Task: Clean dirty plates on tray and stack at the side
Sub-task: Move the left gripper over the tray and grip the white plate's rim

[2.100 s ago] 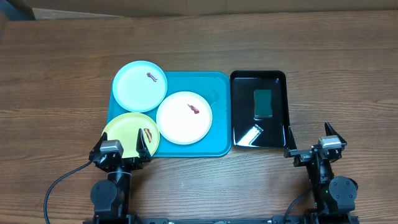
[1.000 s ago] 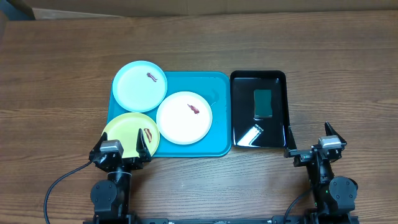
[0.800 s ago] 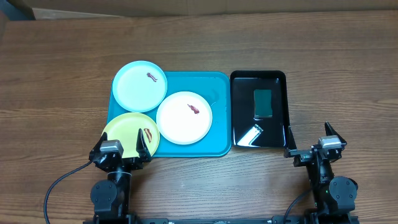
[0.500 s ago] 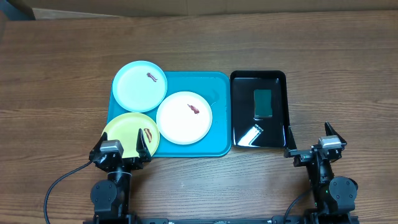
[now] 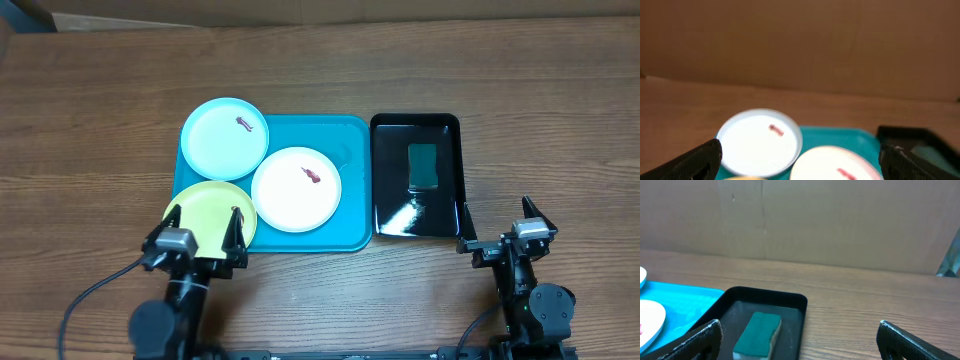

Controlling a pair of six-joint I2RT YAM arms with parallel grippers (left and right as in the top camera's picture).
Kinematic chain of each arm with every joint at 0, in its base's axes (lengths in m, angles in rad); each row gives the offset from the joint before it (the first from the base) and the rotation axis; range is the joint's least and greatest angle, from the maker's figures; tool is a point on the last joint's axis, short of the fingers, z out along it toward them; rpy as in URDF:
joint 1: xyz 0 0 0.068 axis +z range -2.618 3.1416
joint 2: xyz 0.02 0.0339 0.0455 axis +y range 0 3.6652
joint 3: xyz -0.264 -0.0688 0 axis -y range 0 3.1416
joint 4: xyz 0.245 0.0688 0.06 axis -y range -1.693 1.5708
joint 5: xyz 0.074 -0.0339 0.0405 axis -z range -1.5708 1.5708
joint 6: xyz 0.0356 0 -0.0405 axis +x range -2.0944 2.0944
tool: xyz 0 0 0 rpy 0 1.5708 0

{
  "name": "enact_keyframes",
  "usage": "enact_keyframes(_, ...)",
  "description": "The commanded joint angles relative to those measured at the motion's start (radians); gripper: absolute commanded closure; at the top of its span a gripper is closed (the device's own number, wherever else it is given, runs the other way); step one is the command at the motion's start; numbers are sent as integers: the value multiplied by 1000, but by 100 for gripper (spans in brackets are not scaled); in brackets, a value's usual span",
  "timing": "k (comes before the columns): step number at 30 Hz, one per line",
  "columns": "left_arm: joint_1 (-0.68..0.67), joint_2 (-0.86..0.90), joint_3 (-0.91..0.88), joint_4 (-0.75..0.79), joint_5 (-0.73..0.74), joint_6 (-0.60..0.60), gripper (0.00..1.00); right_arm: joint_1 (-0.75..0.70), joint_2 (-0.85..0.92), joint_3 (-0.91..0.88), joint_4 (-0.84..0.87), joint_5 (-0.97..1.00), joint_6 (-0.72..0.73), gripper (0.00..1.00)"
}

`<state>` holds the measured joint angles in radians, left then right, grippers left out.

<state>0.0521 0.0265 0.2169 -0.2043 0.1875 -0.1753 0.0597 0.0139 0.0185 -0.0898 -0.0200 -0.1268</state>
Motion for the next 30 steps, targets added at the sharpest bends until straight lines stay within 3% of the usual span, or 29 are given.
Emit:
enact_keyframes(1,-7,63,214,-94,35,-20,0,4,-10,-11,6,-1,7,0)
enact_keyframes(7,-7,396,636,-435,73,51,0,3,-10,-11,6,-1,7,0)
enact_keyframes(11,-7,736,995,-798,126,83,0,4,-10,-11,6,-1,7,0)
enact_keyframes(15,-7,1041,1296,-1091,333,83,0,4,-10,-11,6,-1,7,0)
enact_keyframes(17,-7,1155,1386,-1167,418,93,0,4,-10,-11,6,-1,7,0)
enact_keyframes(20,-7,1286,1431,-1210,431,109,2,4,-10,-11,6,-1,7,0)
enact_keyframes(21,-7,1316,1429,-1211,430,109,32,4,-10,-11,6,-1,7,0)
enact_keyframes(22,-7,1350,1426,-1212,416,108,73,4,-10,-11,6,-1,7,0)
enact_keyframes(23,-7,1377,1423,-1217,401,102,96,4,-10,-11,6,-1,7,0)
enact_keyframes(26,-24,1459,1390,-1229,299,33,96,4,-10,-11,6,-1,7,0)
enact_keyframes(30,-91,1547,1307,-1192,113,-34,84,4,-10,-11,6,-1,7,0)
